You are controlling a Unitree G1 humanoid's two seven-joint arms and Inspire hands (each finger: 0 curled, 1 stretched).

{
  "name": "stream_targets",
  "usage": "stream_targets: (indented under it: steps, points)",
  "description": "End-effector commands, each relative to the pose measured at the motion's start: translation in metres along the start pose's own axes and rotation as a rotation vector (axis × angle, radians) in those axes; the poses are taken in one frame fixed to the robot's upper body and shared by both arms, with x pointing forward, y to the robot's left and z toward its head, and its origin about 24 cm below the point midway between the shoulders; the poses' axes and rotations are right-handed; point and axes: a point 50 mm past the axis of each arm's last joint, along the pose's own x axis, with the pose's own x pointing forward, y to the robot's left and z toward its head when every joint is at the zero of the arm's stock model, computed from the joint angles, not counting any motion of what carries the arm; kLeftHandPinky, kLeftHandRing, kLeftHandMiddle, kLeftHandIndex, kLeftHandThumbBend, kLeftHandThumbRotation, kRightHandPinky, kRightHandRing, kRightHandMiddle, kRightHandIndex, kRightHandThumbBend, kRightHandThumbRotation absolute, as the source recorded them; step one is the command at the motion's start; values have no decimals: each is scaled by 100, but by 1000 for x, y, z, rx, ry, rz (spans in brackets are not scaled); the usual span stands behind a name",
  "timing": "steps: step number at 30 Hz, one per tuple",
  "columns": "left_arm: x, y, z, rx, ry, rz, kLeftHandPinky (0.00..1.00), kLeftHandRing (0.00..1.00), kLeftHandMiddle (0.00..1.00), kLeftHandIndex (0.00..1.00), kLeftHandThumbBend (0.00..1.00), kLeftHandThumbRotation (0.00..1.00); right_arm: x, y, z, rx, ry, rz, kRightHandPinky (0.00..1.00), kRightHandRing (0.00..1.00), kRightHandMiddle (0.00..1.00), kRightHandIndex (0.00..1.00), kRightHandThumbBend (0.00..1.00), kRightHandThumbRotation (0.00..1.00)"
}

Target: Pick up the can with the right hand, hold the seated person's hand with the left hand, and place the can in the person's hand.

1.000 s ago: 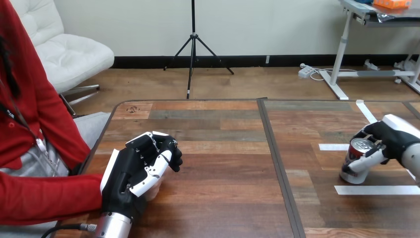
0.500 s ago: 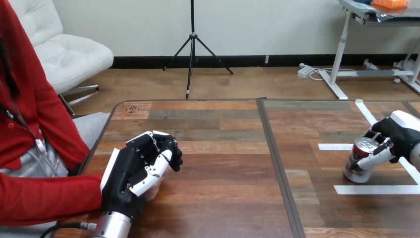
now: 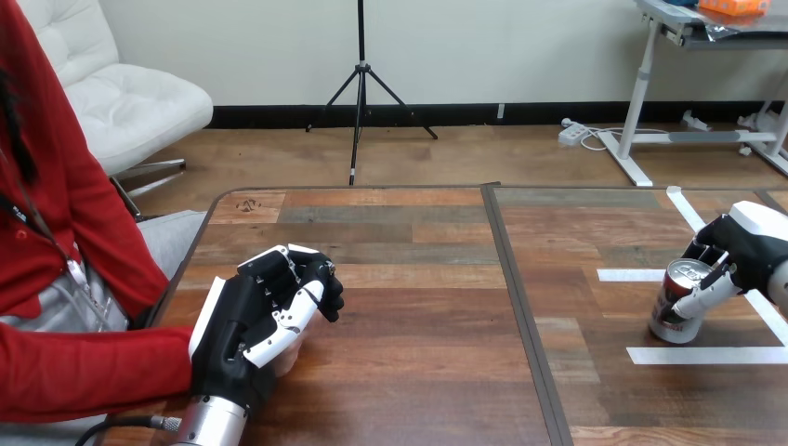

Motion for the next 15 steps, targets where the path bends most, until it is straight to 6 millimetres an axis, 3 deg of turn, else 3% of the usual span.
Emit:
stream_targets:
  steps: [1,15]
  points:
    - [18,3,19,37,-89,-24,36,42,44,43,29,14,2,-47,26,-11,-82,-146,57,63,62,47,75,0]
    - [18,2,19,50,-97,-36,36,42,44,43,27,14,2,-48,30,8,-102,-143,50,54,55,47,78,0]
